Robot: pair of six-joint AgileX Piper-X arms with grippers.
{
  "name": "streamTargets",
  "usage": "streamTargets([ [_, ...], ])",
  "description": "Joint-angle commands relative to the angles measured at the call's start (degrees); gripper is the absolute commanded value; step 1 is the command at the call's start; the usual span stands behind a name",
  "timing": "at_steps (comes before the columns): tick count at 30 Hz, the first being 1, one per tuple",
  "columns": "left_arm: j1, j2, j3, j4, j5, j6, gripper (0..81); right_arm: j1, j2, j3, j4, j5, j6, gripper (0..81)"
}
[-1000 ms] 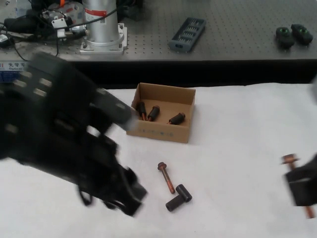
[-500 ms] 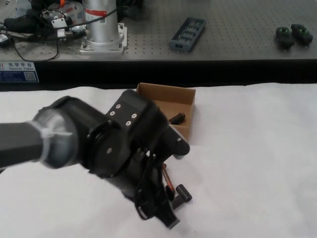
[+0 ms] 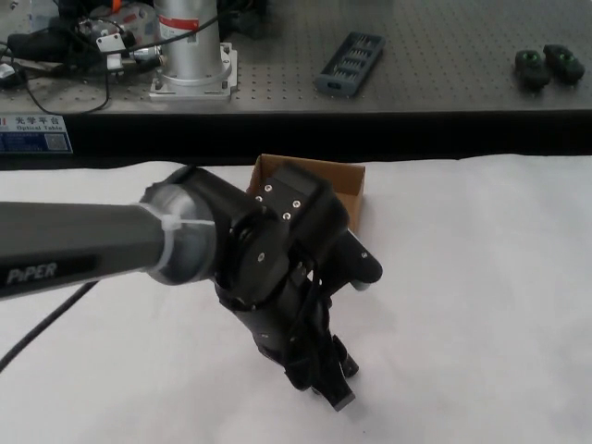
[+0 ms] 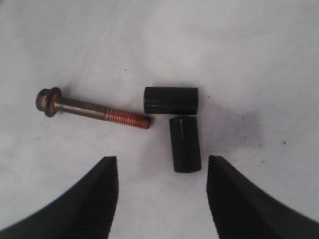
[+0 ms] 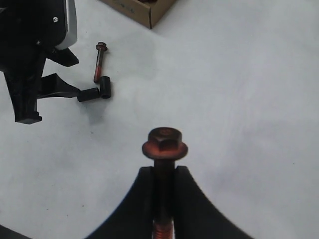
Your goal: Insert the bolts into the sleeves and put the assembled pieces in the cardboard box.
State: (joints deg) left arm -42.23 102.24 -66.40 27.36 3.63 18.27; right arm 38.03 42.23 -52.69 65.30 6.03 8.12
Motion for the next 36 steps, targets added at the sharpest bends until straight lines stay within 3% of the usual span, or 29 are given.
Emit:
streamTargets([
  [1, -0.2, 0.6, -0.8, 0.8, -0.4, 0.8, 39.8, -1.0, -0.3, -0.1, -0.1, -0.6, -0.5, 2.7],
  [25, -0.3, 3.9, -0.8, -3.4, 1.8, -0.2, 39.8, -1.4, 0.7, -0.1, -2.2, -0.6, -3.0, 2.7],
  [36, -0.3, 4.9, -0.8, -2.3, 1.8, -0.2, 39.8, -4.9, 0.7, -0.1, -2.2, -0.6, -3.0, 2.7],
])
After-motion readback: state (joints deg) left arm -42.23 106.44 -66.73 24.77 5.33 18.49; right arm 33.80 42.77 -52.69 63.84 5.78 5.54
